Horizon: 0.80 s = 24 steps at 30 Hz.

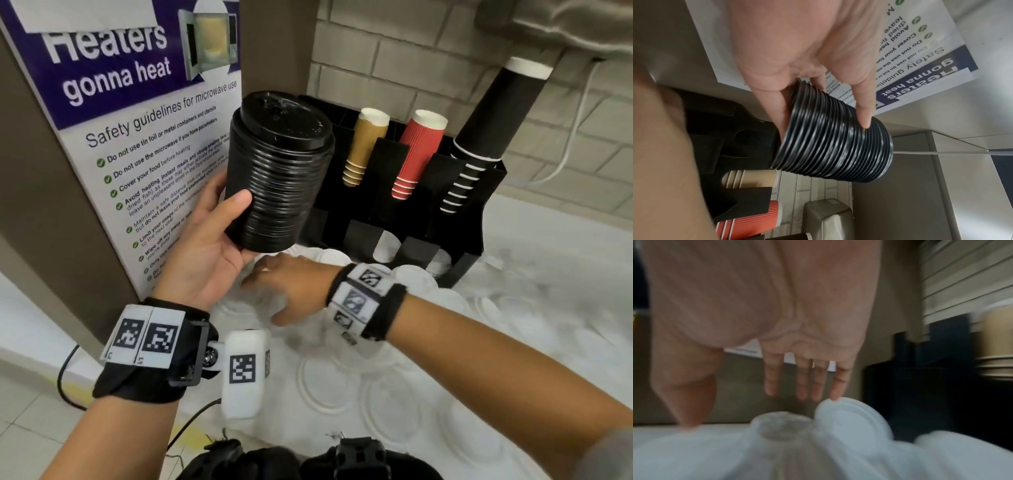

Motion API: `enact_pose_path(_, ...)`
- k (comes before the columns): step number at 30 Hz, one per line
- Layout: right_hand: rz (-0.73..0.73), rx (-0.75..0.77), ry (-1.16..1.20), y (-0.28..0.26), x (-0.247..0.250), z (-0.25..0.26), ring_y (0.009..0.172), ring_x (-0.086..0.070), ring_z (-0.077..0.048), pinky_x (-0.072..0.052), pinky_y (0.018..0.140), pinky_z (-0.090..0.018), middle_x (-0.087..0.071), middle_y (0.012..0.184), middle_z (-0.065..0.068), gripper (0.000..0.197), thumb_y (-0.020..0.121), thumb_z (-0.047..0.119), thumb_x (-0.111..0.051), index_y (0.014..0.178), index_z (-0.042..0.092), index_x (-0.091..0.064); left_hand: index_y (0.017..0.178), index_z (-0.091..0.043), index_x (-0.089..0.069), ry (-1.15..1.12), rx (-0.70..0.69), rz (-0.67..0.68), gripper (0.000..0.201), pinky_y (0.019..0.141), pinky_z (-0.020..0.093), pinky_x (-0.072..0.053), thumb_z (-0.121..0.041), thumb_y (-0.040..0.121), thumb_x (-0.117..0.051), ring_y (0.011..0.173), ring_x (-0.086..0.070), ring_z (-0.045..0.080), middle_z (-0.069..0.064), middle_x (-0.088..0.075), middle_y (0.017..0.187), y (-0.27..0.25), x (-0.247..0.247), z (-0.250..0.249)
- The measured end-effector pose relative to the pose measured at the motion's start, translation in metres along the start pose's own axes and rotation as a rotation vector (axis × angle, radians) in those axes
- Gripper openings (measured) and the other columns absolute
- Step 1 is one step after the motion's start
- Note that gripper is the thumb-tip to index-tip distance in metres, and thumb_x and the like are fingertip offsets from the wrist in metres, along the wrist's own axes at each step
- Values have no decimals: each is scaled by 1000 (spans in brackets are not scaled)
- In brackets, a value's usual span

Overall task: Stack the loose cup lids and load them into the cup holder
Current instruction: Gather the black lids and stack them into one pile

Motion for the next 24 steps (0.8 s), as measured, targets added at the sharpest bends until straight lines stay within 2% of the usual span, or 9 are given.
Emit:
enact_pose_path(2, 28, -19, -67, 25, -11, 12, 130, -37, -28, -37, 102, -43, -36, 148, -5, 84, 73, 47, -72, 146, 30, -33, 143, -21, -40, -4, 4, -2, 67, 81, 38, -57, -23, 80, -62, 119, -60, 21, 0, -63, 126, 1, 0, 1)
enact_pose_path(5, 110, -107, -199, 49, -24, 13, 138, -26, -30, -29, 107, -45, -25, 154, -7, 91, 76, 55, -66, 150, 24, -23, 140, -23, -43, 8, 1, -3, 61, 80, 38, -57, -22, 82, -61, 120, -60, 21, -1, -63, 126, 2, 1, 1)
enact_pose_path(8, 162, -119, -294, 58, -26, 13, 138, -22, -33, -30, 104, -49, -22, 154, -7, 87, 78, 49, -64, 150, 24, -21, 139, -24, -44, 3, 2, -7, 61, 78, 37, -57, -23, 80, -62, 117, -62, 20, -2, -65, 123, 2, 1, 2)
enact_pose_path(12, 197, -141, -266, 55, -19, 12, 139, -23, -35, -29, 105, -54, -24, 154, -6, 82, 80, 47, -64, 149, 24, -25, 142, -21, -41, 0, -4, 10, 66, 79, 38, -57, -22, 80, -63, 119, -61, 23, 1, -64, 126, 0, 0, 1)
enact_pose_path(16, 39, -185, -125, 49, -14, 5, 137, -29, -30, -25, 106, -50, -36, 148, -4, 68, 87, 57, -49, 146, 29, -33, 147, -16, -34, 0, -16, 23, 68, 83, 40, -57, -22, 84, -59, 123, -58, 24, 3, -60, 130, -2, 0, -2)
enact_pose_path(21, 171, -224, -154, 51, -31, 11, 146, -7, -29, -10, 114, -53, -15, 158, -6, 86, 85, 59, -55, 151, 22, -16, 140, -20, -39, -2, -24, 31, 61, 85, 40, -56, -24, 83, -59, 122, -59, 21, 0, -62, 126, -1, -2, -2)
enact_pose_path(22, 145, -225, -137, 54, -32, 15, 146, -5, -29, -10, 115, -53, -13, 159, -8, 81, 87, 55, -54, 151, 21, -17, 140, -20, -39, -6, -23, 34, 59, 86, 40, -56, -23, 84, -58, 122, -58, 21, 0, -62, 126, -1, -2, -2)
enact_pose_path(24, 107, -185, -141, 60, -29, 25, 143, -9, -32, -19, 110, -54, -14, 158, -9, 76, 89, 51, -53, 151, 22, -19, 142, -20, -38, 1, -20, 32, 57, 87, 40, -56, -21, 88, -55, 124, -57, 22, 0, -61, 127, -1, -2, -1)
Point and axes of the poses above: each hand's wrist, its own y-axis towards the middle knuckle, its own x-axis out of the back of the hand, z = x × y, the point moved 5 cm from there along y, towards the middle knuckle
